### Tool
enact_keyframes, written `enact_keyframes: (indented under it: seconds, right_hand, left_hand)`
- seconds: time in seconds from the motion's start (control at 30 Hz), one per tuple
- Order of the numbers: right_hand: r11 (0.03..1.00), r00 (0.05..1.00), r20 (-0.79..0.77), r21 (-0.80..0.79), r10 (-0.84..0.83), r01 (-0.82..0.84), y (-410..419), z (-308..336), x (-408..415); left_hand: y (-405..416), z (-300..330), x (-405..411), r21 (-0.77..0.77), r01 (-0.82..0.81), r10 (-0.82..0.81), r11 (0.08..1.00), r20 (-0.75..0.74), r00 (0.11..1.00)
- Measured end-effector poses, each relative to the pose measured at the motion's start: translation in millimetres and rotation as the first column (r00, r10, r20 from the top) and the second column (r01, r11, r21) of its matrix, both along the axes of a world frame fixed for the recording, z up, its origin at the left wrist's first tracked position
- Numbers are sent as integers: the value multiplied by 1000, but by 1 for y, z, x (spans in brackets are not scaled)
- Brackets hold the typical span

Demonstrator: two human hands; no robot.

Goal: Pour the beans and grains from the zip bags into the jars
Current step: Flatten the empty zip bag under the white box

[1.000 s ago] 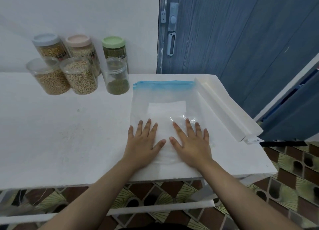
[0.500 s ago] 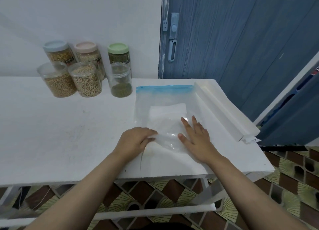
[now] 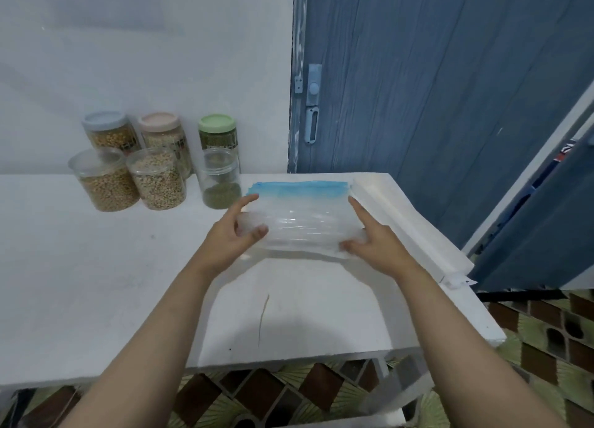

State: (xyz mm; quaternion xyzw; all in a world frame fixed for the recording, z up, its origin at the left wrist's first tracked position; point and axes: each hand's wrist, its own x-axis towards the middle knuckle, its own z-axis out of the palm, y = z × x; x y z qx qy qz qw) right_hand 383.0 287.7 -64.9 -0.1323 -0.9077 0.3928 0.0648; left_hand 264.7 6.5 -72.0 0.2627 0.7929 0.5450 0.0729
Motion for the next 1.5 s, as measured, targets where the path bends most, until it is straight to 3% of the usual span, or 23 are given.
enact_keyframes:
  seconds: [0.2,0.3,0.4,0.47,0.53,0.67,0.8,0.9,0.97,1.13,1.5]
  right_hand:
    - [973,981,76,-159,178,-164,11,48,-27]
    - [969,975,66,-144,213,-202,15,59,-34]
    - [985,994,6,139,106,-106,12,59,-50]
    - [901,997,22,426,77,-79,8,51,-68]
    - [823,995,79,559,66,-99,6,37,-87]
    - [796,971,234,579,43,-175,16,-1,-109]
    - [787,949,315,585,0,-194,11,-27,-116]
    - [825,951,309,546,-32,-149,-1,-25,-126]
    - [838,937,345,527,-60,-141,-10,-23,-136]
    - [813,954,294,569,-64,-121,-27,-46,-147]
    - [815,970,241,570,-45,-104,-30,-72,-144]
  left_hand:
    - [6,4,-17,117,-89,91,989,-14,996]
    - [10,9,-32,12,-128,128,992,-49,991]
    - [20,4,-44,-118,-170,157,978,-115,981]
    - [28,-7,-56,-170,-201,181,965,-125,975]
    - [37,-19,-68,-268,-231,202,935,-131,971]
    - [50,-37,-79,-602,-271,206,751,-177,962]
    - [60,-38,-78,-714,-403,189,573,-363,912]
    - [76,-36,-82,-722,-388,2,573,-472,881]
    - [86,-39,-85,-734,-318,-50,600,-431,901]
    - [87,-65,-87,-755,-289,16,589,-346,938]
    - [83,-80,-82,-755,-356,13,551,-419,908]
